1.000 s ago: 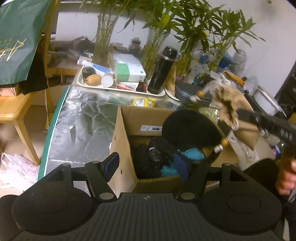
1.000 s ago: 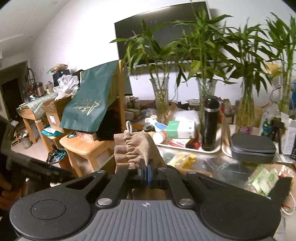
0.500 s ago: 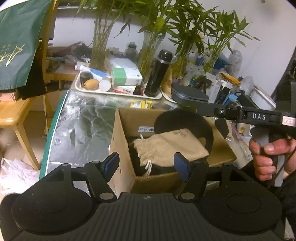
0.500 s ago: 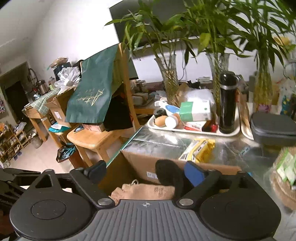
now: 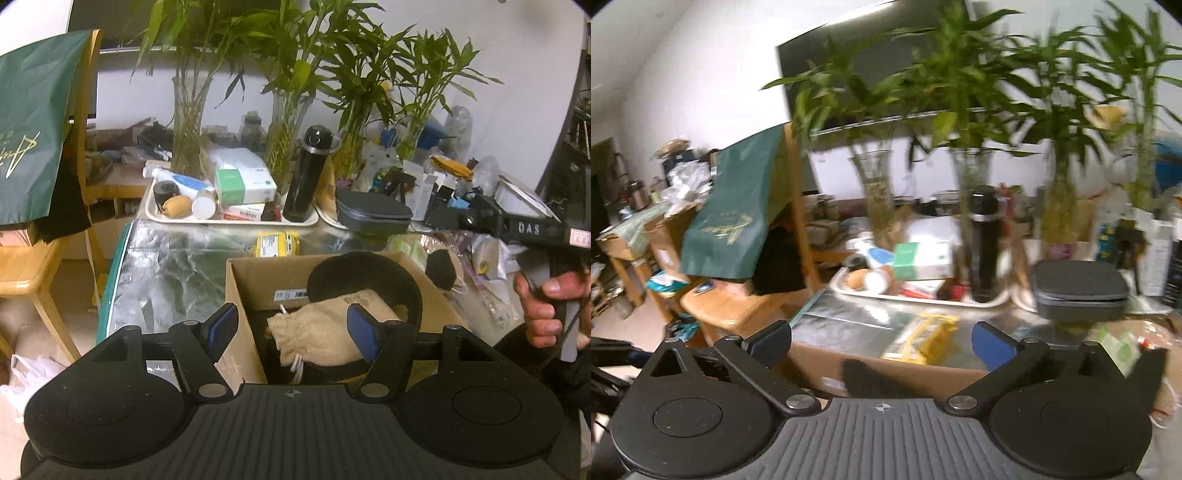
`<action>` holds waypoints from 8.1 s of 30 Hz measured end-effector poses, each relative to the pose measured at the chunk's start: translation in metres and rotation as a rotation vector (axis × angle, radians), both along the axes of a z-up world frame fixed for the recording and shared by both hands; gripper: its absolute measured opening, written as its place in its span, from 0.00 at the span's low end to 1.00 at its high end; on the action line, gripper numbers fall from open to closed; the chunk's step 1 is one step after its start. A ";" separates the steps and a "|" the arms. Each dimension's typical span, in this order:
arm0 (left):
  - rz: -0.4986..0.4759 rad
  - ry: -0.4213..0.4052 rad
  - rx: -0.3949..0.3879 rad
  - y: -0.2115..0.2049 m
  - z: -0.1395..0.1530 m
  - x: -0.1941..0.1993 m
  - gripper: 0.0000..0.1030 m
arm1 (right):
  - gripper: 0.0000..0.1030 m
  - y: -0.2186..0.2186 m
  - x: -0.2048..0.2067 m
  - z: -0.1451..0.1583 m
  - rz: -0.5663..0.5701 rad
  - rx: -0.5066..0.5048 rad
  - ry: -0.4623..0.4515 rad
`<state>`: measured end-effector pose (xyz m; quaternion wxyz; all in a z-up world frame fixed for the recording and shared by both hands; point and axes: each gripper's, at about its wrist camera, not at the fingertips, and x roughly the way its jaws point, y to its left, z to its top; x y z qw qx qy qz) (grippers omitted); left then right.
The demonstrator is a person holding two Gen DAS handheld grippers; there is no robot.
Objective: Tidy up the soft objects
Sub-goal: 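Move both tools away from the box back toward the table, then move the left tool to the yellow packet while the right tool reaches the blue wipes packet, then close the left tool on the yellow packet while the right tool grasps the blue wipes packet, then carry both packets over the cardboard box and open both tools to drop them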
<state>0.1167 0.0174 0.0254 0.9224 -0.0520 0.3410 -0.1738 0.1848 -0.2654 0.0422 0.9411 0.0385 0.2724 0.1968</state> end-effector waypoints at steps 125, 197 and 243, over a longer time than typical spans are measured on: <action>0.118 0.092 -0.009 0.016 -0.102 0.231 0.63 | 0.72 -0.081 0.198 -0.224 -0.221 -0.302 0.611; -0.017 0.505 0.163 -0.102 -0.095 0.336 0.47 | 0.66 -0.092 0.159 -0.087 -0.151 -0.092 0.247; -0.040 0.521 -0.153 -0.032 -0.011 0.131 0.72 | 0.66 -0.026 0.017 0.010 0.011 -0.150 0.151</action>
